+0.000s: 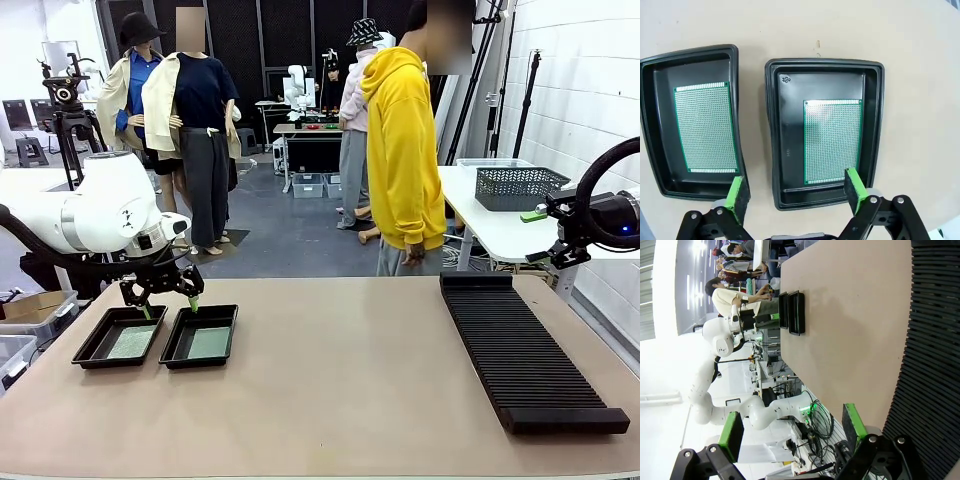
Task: Inspect and transfer BCBs to ESD trays.
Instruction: Pick up the ESD tray and place it on the left side of the table.
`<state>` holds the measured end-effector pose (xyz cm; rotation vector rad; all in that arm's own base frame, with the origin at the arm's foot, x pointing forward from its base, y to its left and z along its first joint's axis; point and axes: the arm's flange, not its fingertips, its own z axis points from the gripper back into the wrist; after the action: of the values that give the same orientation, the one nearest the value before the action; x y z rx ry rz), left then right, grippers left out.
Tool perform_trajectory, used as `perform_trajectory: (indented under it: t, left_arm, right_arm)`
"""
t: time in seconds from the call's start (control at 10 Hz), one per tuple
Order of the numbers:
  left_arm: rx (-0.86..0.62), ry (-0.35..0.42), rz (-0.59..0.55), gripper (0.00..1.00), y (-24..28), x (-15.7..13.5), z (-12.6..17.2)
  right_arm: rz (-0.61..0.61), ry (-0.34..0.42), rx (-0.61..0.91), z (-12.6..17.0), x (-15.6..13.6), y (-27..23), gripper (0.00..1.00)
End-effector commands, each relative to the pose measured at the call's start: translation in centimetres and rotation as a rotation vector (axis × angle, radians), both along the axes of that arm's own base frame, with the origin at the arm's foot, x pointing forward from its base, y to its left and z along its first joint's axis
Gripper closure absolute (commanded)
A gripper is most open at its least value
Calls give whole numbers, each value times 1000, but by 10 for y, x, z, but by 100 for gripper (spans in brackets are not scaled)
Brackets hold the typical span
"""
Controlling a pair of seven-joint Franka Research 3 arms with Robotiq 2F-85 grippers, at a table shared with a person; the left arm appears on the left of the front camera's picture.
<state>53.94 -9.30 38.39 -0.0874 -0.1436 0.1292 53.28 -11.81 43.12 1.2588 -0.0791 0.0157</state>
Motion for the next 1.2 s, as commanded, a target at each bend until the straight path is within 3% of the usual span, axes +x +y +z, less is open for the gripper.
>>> perform_trajectory:
  t: [0.0, 0.3, 0.6, 0.8, 0.9, 1.1]
  left_arm:
    - [12, -16, -5, 0, 2, 3, -1]
    - [0, 0, 0, 0, 0, 0, 0]
    - [-303, 34, -75, 0, 58, -27, 28]
    - [-478, 21, -118, 0, 92, -42, 55]
    - [-649, 26, -203, 0, 108, -53, 69]
    - [-829, 3, -224, 0, 133, -62, 85]
  right_arm:
    - [0, 5, 2, 0, -2, 2, 0]
    - [0, 5, 2, 0, -2, 2, 0]
    - [0, 5, 2, 0, -2, 2, 0]
    - [0, 5, 2, 0, -2, 2, 0]
    - [0, 5, 2, 0, -2, 2, 0]
    - [0, 5, 2, 0, -2, 2, 0]
